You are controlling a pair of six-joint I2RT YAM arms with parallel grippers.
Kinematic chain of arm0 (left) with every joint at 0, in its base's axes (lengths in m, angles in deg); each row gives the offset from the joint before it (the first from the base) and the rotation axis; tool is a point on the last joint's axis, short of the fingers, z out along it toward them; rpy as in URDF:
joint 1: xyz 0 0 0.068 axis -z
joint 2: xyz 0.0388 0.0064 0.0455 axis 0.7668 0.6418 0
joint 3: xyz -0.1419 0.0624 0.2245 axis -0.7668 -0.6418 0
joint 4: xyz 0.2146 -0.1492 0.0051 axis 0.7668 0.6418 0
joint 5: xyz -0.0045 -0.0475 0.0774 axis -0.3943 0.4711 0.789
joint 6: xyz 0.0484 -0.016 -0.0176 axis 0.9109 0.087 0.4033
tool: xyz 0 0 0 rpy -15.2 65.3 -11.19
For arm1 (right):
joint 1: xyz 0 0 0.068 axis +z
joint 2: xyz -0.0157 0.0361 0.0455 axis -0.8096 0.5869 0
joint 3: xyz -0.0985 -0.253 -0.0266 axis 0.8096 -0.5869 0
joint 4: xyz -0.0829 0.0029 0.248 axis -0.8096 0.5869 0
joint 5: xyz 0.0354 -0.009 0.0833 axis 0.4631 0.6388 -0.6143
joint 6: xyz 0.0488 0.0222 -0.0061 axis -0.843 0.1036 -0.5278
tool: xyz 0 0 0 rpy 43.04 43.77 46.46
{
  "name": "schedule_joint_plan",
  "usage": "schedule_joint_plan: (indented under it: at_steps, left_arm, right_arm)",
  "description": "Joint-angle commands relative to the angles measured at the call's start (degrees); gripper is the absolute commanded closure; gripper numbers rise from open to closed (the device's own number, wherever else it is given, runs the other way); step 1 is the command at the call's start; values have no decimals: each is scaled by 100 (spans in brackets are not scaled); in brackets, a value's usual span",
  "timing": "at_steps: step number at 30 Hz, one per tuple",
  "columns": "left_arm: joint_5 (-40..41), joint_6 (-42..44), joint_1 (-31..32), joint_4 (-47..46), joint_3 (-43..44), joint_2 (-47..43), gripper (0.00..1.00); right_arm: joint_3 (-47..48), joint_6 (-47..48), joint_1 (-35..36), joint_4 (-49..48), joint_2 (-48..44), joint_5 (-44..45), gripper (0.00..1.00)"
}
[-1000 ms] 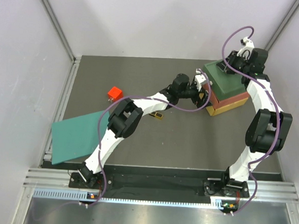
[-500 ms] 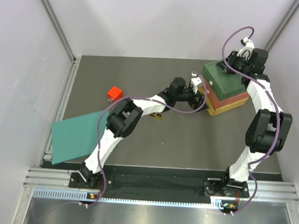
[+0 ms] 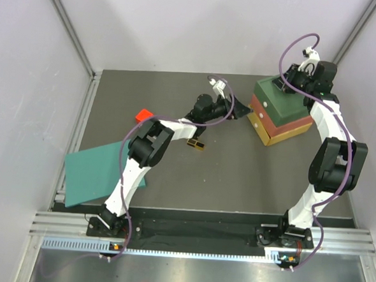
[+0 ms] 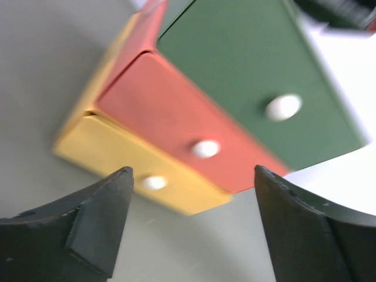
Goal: Organize the makeup
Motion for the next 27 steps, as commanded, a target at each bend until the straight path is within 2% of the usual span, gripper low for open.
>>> schedule_joint_plan:
  at_steps: [1,3,5,9,13,17,18,21,23,27]
  left_arm:
    - [15,-2680,56,-2001,333,735,23]
    - [76,-3191,56,-2099,412,878,30]
    - [216,-3254,65,-2099,343,896,30]
    - [200,-2894,64,-1652,166,756,31]
    - [77,-2482,100,-967,236,720,40]
    - [120,-1946,161,-45,359,641,53]
    - [199,-1779,187,488,421,598,51]
    - [384,-1172,249,1212,710,536,45]
    - [392,-1030,293,1346,877,606,45]
    - [463,-1276,293,1302,1106,790,47]
  right_arm:
    - [-634,167,-11,2285,720,382,81]
    - [-634,167,-11,2293,711,374,81]
    - [-643,158,-20,2285,693,382,81]
    - [-652,167,-46,2285,685,391,81]
    - [-652,158,-47,2293,676,365,81]
    - [-652,158,-47,2293,667,365,81]
    - [-652,158,-55,2302,667,365,81]
    - [-678,158,-55,2285,649,365,81]
    - [-687,166,-55,2285,632,365,81]
    - [-696,158,-55,2267,623,347,80]
